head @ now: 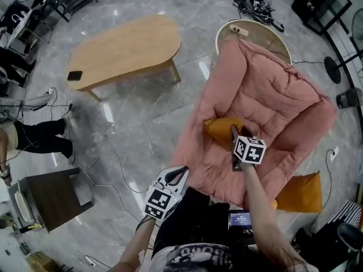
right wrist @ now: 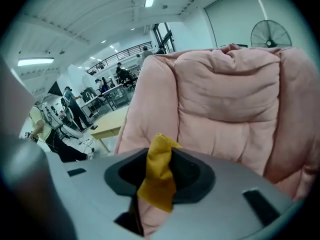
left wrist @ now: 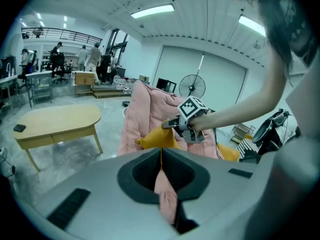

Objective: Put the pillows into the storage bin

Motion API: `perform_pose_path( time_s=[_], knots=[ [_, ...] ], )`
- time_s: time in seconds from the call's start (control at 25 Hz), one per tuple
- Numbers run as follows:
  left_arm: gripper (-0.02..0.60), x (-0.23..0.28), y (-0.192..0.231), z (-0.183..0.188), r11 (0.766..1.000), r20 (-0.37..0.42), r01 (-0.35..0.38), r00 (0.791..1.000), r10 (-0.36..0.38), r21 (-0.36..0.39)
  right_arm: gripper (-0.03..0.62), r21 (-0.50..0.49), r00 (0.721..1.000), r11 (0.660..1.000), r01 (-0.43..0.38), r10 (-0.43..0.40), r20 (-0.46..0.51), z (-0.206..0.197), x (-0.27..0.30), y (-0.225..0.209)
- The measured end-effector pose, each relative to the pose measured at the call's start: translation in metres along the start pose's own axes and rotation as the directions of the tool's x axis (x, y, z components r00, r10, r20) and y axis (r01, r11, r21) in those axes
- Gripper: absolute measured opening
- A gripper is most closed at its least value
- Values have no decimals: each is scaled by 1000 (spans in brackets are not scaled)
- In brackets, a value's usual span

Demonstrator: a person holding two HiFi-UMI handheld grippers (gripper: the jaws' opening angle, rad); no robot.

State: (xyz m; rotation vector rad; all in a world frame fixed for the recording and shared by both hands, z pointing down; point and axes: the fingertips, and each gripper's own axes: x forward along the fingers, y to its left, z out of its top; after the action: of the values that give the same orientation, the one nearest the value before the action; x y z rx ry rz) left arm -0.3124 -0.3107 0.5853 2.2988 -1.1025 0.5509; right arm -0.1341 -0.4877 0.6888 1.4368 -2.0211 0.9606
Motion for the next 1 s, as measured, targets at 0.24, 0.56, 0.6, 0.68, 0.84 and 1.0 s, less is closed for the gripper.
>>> perform_pose_path(
  time_s=[0.24,0.56,0.6,0.68,0.84,1.0],
  knots=[
    [17,10,-7,15,996,8,51,999,-52,67,116,94,996,995,-15,6,92,-9,-63,-11],
    [17,30,-57,21,961,-34,212,977,-209,177,103,289,968,957,-19,-55,244,-44,-179,-35],
    [17,34,-67,22,950,-46,243,970,-238,198,101,316,960,948,-25,-65,273,-47,-198,-38],
    [17,41,-88,23,919,-81,305,952,-294,249,98,362,939,931,-39,-90,333,-52,-237,-44],
    [17,49,-138,28,857,-110,390,920,-376,336,94,418,890,906,-60,-141,433,-73,-317,-52],
    [17,51,-186,25,803,-130,444,893,-430,397,91,484,815,870,-93,-212,539,-97,-398,-62]
  ],
)
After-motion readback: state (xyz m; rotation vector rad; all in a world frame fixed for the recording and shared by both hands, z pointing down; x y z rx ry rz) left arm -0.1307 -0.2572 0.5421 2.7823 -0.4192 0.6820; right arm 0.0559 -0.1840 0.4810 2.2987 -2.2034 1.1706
